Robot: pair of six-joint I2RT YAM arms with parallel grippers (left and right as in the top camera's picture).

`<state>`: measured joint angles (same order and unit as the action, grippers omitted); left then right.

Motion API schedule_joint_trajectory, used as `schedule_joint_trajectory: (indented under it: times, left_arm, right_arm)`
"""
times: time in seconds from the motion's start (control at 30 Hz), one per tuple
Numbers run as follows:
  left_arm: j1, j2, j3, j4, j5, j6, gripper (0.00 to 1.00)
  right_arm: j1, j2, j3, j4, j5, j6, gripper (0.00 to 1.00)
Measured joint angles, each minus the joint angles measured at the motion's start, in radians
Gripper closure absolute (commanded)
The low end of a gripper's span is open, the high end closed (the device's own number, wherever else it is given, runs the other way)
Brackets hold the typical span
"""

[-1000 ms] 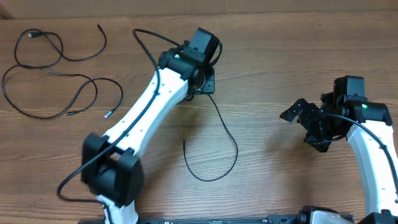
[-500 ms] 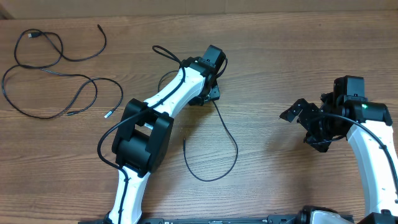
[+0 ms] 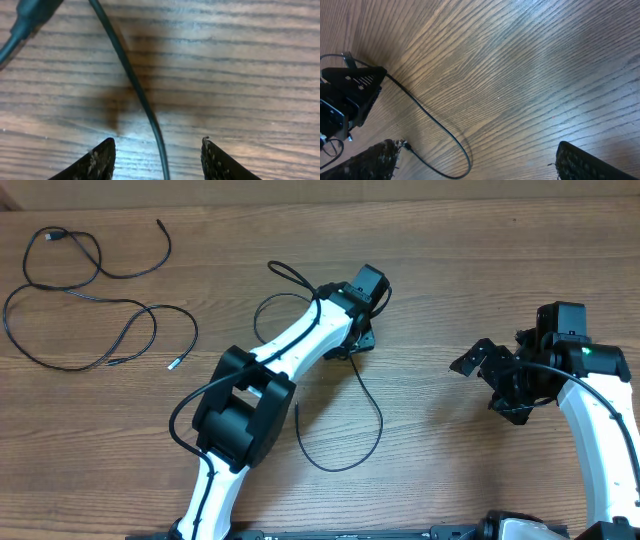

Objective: Untangle cables
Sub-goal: 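Regrasp the center cable strand with the left gripper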

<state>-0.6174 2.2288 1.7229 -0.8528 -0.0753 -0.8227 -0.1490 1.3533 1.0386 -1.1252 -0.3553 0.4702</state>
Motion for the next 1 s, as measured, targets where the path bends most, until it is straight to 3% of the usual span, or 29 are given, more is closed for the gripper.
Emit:
schedule_joint_trajectory:
  times: [0.33,0.37,0.53,0.83,1.0]
  left_arm:
    - [-0.018,0.036,0.007,-0.045,-0.061,-0.012,0.64]
    - [-0.018,0.039,0.01,-0.049,-0.061,-0.013,0.73]
    - [-0.021,0.05,0.029,-0.072,-0.066,-0.011,0.96]
    - [-0.023,0.055,0.04,-0.116,-0.065,-0.013,0.96]
    - [-0.011,0.061,0.066,-0.219,-0.033,-0.013,0.96]
  right_arm:
    - [0.0,0.0,0.0,-0.001,0.0,0.0,0.0]
    - [0.0,0.0,0.0,-0.001,0.0,0.0,0.0]
    - [0.0,0.0,0.0,0.0,0.0,0.0,0.0]
    - [0.0,0.0,0.0,-0.002,0.0,0.0,0.0]
    - [0.0,0.0,0.0,0.0,0.0,0.0,0.0]
